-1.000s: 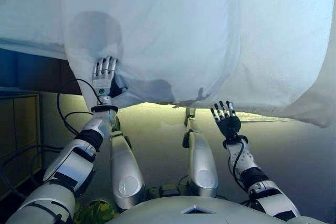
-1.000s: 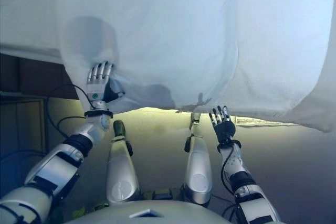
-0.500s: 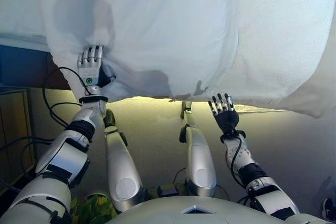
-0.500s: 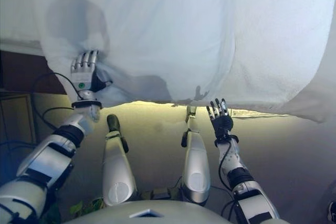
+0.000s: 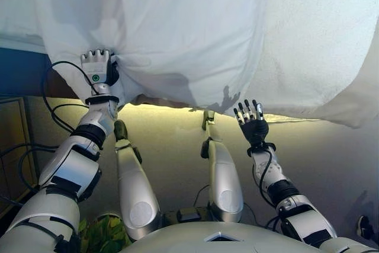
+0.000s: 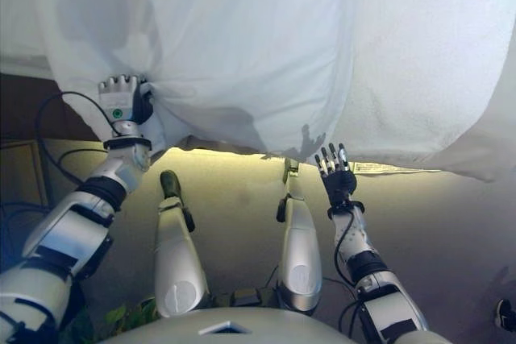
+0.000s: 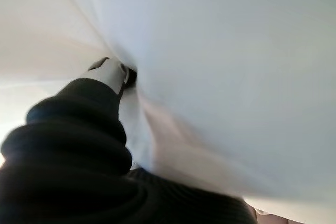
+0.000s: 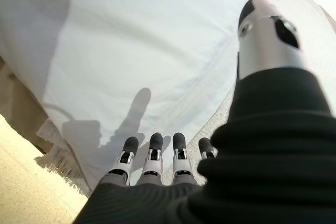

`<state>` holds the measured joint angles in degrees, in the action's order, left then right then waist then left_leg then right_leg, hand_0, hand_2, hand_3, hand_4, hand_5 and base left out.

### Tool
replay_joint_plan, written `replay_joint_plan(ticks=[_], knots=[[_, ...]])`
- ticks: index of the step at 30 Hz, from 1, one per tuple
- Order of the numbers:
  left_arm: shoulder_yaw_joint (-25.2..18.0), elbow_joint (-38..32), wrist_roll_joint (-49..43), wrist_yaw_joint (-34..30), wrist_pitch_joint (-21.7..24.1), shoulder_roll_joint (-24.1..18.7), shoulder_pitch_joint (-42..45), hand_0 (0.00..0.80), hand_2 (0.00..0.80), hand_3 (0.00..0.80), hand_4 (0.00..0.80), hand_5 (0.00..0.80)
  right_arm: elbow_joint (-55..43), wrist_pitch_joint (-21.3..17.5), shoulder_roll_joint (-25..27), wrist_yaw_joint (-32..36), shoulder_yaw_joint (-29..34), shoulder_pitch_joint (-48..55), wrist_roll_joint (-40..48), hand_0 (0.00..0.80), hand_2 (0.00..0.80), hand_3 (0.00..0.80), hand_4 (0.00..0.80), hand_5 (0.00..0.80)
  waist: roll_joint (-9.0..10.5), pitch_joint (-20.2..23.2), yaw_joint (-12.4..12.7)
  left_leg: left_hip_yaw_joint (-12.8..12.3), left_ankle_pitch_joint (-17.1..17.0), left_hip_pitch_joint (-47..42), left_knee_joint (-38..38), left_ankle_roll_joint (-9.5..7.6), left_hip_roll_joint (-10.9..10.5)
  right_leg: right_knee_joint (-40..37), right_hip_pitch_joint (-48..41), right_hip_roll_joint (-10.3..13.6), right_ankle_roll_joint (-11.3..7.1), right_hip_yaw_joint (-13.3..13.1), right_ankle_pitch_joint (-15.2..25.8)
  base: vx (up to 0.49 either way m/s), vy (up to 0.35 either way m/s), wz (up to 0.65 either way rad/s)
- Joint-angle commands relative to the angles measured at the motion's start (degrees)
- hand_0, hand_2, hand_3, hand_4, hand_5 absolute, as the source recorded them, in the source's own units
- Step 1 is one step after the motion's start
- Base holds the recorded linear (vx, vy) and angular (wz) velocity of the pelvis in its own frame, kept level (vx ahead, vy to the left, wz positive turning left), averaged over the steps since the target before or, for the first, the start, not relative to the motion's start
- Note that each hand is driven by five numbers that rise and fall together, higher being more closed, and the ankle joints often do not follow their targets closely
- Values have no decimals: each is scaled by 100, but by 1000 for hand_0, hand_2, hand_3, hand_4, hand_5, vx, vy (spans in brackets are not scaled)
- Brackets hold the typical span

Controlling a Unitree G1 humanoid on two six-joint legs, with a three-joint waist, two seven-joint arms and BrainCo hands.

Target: Make the bed neatly

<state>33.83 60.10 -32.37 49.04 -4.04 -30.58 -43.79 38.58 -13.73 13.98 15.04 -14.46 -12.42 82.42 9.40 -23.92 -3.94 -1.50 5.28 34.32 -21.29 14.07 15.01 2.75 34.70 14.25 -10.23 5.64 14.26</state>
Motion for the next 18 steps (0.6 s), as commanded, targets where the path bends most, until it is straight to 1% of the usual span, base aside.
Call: replay_joint_plan(ticks=[1,7,9,12,15,18], knots=[[-218,329,226,82,-45,-506,-117,800,800,800,800,800,-448,-298,409,172,27,22,233,0,0,0,0,0,-27,-101,101,-131,-1014,292,595,-550,-226,229,-553,147,-159,410,-557,2,3,-8],[-277,320,334,23,71,-564,-4,800,800,800,800,800,-279,-194,422,268,90,61,304,0,0,0,0,0,-57,15,168,-153,-970,27,692,-554,-223,144,-825,178,-177,492,-594,18,3,-6],[-340,265,352,-34,204,-551,169,800,800,800,800,800,-182,-160,406,298,124,123,299,0,0,0,0,0,-88,124,226,-160,-958,-163,822,-580,-245,104,-974,205,-196,514,-602,58,16,2],[-411,214,371,50,313,-459,454,800,800,800,800,800,-126,-135,347,343,187,237,199,0,0,0,0,0,-126,300,294,-193,-965,-453,1039,-601,-281,6,-1214,242,-227,565,-610,80,34,3],[-543,202,535,118,417,-411,709,800,800,800,800,800,-7,-98,362,431,216,309,145,0,0,0,0,0,-186,455,351,-218,-934,-703,1155,-612,-314,-40,-1422,280,-237,611,-646,65,58,-5],[-809,69,634,63,479,-391,1156,800,800,800,800,800,84,-9,345,449,333,462,0,0,0,0,0,0,-303,665,442,-228,-882,-1023,1281,-629,-348,-59,-1694,332,-259,664,-724,108,70,-13]])
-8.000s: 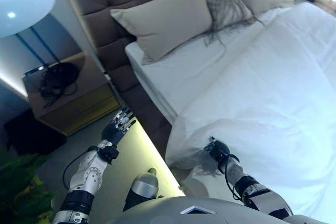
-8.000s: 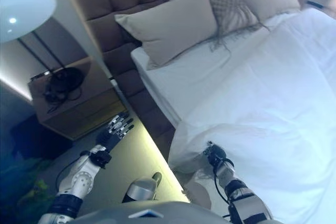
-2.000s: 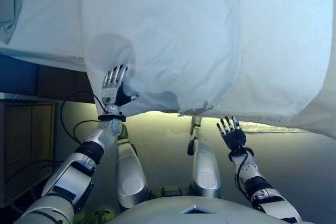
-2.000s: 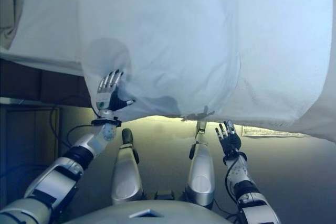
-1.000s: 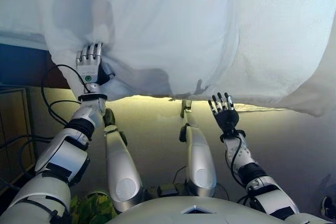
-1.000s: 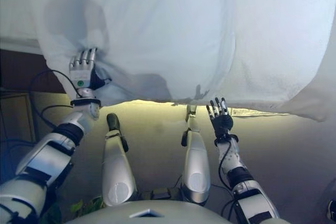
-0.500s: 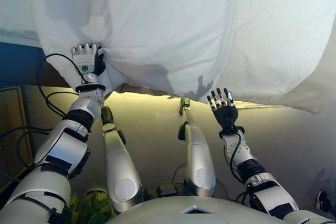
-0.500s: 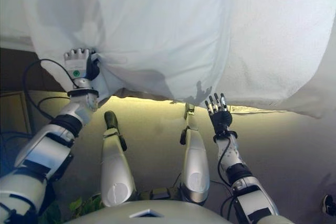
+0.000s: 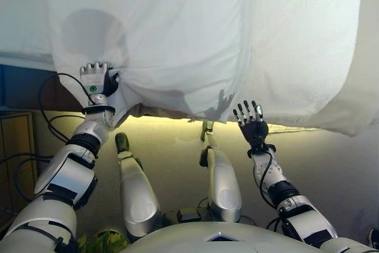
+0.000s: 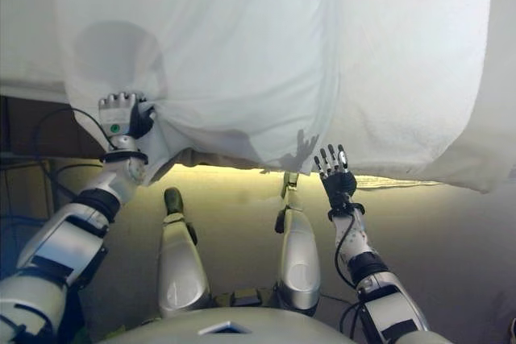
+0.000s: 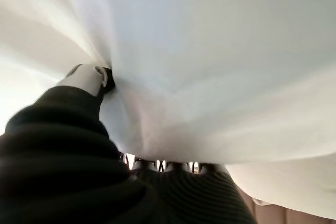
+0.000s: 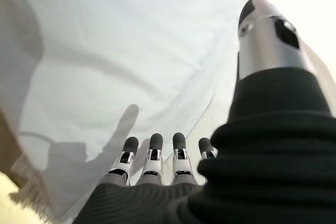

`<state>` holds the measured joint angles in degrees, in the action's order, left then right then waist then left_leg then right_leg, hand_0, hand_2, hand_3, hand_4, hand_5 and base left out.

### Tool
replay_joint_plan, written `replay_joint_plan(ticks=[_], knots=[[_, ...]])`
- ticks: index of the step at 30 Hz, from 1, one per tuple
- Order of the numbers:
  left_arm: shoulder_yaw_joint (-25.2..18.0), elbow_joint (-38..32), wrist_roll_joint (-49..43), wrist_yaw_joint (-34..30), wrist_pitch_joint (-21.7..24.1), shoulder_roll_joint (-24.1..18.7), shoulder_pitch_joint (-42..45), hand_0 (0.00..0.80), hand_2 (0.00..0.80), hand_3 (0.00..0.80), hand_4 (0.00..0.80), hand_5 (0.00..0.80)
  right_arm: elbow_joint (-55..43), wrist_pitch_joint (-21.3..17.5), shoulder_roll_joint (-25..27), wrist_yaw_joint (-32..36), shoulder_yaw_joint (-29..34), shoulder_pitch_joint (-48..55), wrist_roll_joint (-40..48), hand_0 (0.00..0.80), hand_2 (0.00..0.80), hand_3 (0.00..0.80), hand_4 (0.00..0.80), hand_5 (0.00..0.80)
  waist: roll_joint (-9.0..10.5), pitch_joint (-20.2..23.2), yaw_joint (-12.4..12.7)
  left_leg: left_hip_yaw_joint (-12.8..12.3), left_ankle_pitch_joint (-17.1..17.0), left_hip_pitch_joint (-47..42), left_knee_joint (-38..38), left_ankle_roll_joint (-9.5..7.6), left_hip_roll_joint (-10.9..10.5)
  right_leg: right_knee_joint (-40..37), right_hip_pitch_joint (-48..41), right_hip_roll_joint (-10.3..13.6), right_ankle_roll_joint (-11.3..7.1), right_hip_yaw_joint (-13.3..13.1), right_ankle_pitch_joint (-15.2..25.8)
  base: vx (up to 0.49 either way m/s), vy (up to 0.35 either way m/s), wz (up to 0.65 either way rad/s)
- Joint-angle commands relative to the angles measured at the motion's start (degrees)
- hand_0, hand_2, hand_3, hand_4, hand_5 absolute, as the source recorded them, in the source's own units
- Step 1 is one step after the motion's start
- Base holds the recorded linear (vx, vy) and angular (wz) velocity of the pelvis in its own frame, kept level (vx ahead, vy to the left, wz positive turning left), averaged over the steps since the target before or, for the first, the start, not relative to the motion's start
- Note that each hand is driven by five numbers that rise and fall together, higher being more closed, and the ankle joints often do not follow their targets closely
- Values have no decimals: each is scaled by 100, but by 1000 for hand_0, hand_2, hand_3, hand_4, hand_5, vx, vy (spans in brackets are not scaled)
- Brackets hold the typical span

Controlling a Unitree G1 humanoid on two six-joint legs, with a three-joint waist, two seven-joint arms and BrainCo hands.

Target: Make the bed neatly

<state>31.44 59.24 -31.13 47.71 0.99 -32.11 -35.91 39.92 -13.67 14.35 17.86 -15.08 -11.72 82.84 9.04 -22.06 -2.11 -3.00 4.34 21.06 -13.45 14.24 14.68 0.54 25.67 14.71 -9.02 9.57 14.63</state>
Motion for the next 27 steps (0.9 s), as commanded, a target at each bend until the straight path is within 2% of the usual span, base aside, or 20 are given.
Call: replay_joint_plan(ticks=[1,7,17,21,27], knots=[[-665,109,514,181,-8,-224,569,800,800,800,800,800,-21,35,304,177,445,463,-98,0,0,0,0,0,-313,562,303,-76,-765,177,538,-653,-335,160,-913,318,-384,293,-790,155,78,5],[-1310,-4,209,93,132,-124,1574,800,800,800,800,800,259,352,252,225,799,832,-605,0,0,0,0,0,-578,1156,458,-163,-773,-731,1160,-694,-445,-24,-1700,429,-491,439,-957,193,112,14],[-2004,-189,-602,-425,28,-189,2734,800,800,800,800,800,366,619,267,110,1385,1353,-1288,0,0,0,0,0,-991,1944,638,-84,-799,-1519,1604,-716,-621,-27,-2380,614,-554,708,-1084,185,129,12],[-2203,-234,-890,-610,-14,-229,3166,800,800,800,800,800,313,778,316,18,1564,1512,-1518,0,0,0,0,0,-1094,2093,673,-105,-799,-1830,1753,-711,-630,-65,-2664,641,-581,775,-1144,144,100,9],[-2458,-268,-1133,-735,138,-385,3517,800,800,800,800,800,276,841,359,6,1692,1667,-1547,0,0,0,0,0,-1125,2130,722,-63,-771,-2002,1793,-706,-624,-56,-2852,625,-579,849,-1193,43,23,4]])
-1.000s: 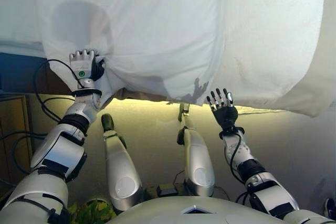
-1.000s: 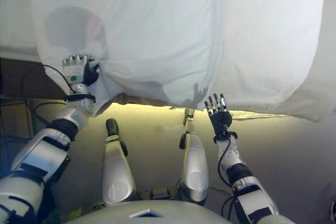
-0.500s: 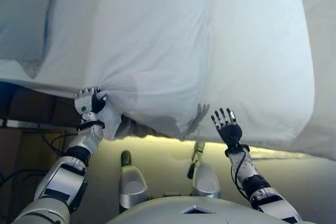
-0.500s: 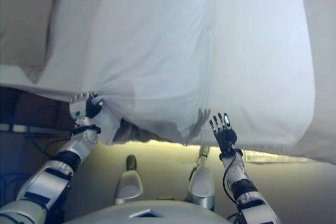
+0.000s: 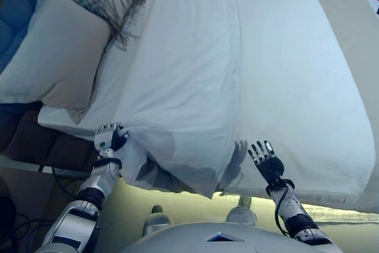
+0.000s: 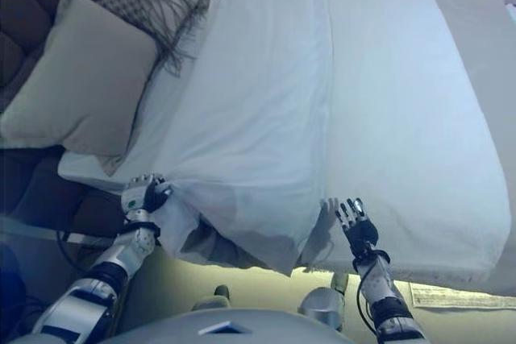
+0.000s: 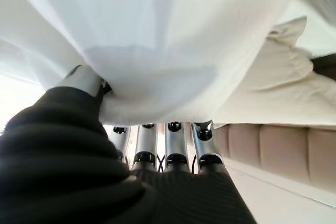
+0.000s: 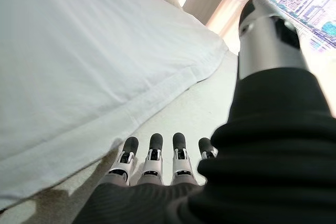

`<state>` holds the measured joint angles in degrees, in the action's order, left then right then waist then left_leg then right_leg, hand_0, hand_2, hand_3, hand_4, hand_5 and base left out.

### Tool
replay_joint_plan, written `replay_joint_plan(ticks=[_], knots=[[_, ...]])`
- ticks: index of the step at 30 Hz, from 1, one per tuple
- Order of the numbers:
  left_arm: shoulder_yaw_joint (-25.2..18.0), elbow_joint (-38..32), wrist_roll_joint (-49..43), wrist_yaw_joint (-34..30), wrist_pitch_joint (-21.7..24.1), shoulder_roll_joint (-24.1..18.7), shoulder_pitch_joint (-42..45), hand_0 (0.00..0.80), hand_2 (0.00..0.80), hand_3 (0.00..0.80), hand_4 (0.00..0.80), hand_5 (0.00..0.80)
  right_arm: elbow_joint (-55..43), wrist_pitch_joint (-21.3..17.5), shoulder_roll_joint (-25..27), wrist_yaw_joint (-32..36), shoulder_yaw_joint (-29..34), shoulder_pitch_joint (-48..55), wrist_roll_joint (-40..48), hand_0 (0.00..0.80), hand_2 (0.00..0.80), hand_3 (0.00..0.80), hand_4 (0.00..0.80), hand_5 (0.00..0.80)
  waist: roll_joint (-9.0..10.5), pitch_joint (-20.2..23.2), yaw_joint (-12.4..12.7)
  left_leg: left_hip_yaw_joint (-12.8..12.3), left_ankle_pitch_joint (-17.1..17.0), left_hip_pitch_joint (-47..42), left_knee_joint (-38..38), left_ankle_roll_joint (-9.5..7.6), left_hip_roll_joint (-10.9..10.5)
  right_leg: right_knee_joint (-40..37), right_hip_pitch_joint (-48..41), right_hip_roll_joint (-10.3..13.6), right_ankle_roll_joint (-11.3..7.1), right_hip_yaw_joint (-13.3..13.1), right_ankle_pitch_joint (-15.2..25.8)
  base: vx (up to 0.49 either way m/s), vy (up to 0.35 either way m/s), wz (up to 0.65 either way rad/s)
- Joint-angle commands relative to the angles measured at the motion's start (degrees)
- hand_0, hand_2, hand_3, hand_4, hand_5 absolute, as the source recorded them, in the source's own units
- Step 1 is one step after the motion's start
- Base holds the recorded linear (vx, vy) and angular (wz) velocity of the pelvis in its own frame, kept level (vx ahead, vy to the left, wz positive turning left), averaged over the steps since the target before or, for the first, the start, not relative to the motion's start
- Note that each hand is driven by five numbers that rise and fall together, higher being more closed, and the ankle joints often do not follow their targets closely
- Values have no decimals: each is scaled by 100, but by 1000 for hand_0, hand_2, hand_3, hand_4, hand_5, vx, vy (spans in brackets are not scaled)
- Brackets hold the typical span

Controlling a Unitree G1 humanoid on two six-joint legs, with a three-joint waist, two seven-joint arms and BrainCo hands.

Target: Make the bed neatly

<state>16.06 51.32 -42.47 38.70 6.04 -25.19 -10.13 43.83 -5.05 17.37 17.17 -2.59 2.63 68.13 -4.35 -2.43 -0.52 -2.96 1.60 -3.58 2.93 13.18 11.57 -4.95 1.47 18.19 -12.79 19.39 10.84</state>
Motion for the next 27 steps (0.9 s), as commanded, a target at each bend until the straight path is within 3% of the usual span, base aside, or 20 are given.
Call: replay_joint_plan(ticks=[1,9,20,27], knots=[[-959,513,-47,147,-335,-1102,974,800,800,800,800,800,-127,-27,49,58,451,244,-70,0,0,0,0,0,217,159,578,-61,-494,452,151,-595,-305,497,-451,276,-201,-118,-814,0,0,0],[-1050,429,42,-8,-284,-1156,1145,800,800,800,800,800,-254,-98,40,-23,454,297,-22,0,0,0,0,0,220,34,683,44,-515,492,116,-586,-271,546,-439,241,-185,-80,-794,-10,2,0],[-569,871,537,234,-541,-629,1102,800,800,800,800,800,-585,-72,105,-306,300,159,-75,0,0,0,0,0,338,-249,682,177,-483,791,-183,-556,-181,723,-175,199,-156,-183,-815,-27,30,1],[-584,1022,502,341,-667,-816,1057,800,800,800,800,800,-794,35,218,-309,221,24,-55,0,0,0,0,0,435,-452,635,163,-500,969,-202,-551,-139,696,65,137,-142,-300,-745,-63,10,1]])
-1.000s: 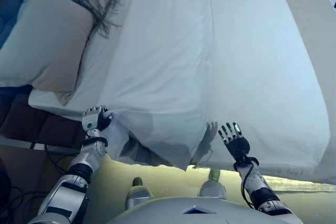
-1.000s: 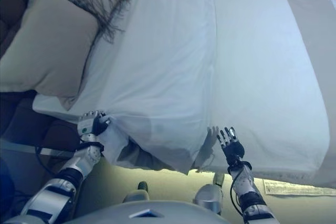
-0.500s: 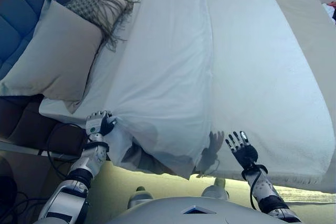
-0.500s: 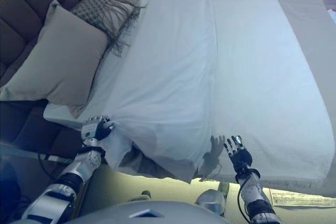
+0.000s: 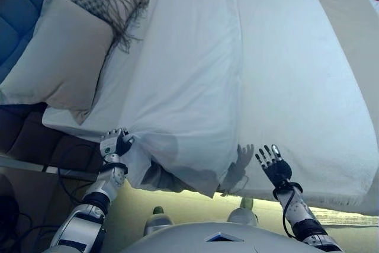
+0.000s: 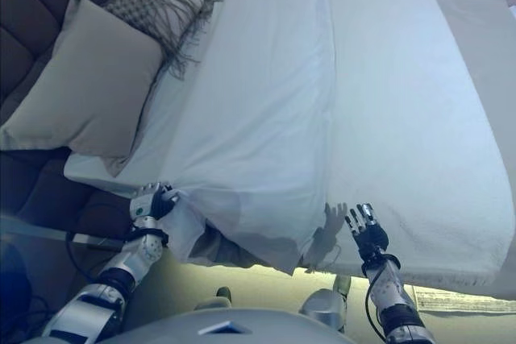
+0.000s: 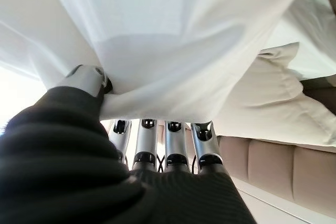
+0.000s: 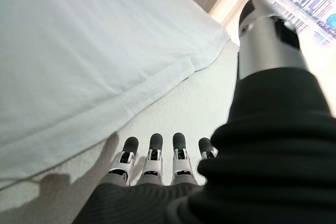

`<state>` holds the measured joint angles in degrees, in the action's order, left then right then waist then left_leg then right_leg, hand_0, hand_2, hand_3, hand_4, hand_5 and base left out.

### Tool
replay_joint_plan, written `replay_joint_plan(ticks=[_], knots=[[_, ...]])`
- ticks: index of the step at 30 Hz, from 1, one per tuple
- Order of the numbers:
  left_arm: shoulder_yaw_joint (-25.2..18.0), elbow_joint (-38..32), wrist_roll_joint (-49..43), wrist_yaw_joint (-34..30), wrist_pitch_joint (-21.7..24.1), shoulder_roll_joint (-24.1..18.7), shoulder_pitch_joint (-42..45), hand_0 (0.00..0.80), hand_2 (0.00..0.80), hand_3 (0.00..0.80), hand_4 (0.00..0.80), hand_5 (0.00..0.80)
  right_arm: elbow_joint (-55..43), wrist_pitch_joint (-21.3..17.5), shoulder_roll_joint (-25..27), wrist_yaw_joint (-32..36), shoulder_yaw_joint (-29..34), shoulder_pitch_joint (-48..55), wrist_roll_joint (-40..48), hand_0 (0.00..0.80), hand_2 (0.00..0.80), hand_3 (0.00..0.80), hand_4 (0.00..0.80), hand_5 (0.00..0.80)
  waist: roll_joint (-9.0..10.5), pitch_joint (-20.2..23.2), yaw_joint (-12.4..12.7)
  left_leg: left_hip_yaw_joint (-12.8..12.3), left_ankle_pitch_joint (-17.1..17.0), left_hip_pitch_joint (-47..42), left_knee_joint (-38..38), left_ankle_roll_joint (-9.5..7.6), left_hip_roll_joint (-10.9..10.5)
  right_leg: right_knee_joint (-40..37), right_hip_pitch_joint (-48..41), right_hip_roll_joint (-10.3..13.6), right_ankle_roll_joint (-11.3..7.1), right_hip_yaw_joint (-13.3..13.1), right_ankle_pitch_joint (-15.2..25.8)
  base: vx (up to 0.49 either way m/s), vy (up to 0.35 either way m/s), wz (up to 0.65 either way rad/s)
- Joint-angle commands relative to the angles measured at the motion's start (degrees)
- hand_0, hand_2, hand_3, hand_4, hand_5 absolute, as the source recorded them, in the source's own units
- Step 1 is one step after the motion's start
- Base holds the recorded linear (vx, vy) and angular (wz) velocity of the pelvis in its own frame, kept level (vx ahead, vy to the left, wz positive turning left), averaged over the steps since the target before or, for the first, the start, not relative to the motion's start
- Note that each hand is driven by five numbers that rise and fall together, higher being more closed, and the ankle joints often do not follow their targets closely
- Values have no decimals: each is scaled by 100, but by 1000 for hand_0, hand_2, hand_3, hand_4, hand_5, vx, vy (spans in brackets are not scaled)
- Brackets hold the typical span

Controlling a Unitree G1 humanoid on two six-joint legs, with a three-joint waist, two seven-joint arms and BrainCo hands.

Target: Make the bed neatly

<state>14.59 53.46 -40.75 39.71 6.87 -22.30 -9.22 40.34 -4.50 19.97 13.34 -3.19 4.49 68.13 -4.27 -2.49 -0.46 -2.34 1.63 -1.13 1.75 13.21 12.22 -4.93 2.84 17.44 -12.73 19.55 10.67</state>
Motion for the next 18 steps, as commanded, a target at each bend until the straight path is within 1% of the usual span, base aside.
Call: replay_joint_plan(ticks=[1,6,10,15,18], knots=[[-446,820,309,251,-783,-1129,981,800,800,800,800,800,-434,-35,-38,117,277,-160,-56,0,0,0,0,0,428,-457,634,111,-514,738,-79,-555,-203,698,-63,211,-147,-314,-727,0,0,0],[-670,892,713,144,-857,-1236,1143,800,800,800,800,800,-468,-54,-19,104,289,-128,-70,0,0,0,0,0,360,-465,678,199,-536,770,-81,-553,-219,767,-32,246,-138,-274,-753,2,19,2],[-766,969,813,96,-938,-1169,1224,800,800,800,800,800,-571,-73,-33,-9,268,-102,-25,0,0,0,0,0,345,-443,737,260,-566,769,-54,-545,-227,771,-83,273,-142,-203,-760,14,5,8],[-895,1201,810,40,-1054,-1074,1330,800,800,800,800,800,-619,-16,-33,-49,327,-52,-45,0,0,0,0,0,334,-358,756,266,-586,727,-9,-530,-219,757,-139,291,-153,-156,-771,18,-1,2],[-895,1334,832,71,-1102,-987,1390,800,800,800,800,800,-617,4,-36,-82,362,-24,-88,0,0,0,0,0,308,-312,762,260,-609,700,15,-525,-209,751,-185,306,-161,-119,-787,32,13,6]])
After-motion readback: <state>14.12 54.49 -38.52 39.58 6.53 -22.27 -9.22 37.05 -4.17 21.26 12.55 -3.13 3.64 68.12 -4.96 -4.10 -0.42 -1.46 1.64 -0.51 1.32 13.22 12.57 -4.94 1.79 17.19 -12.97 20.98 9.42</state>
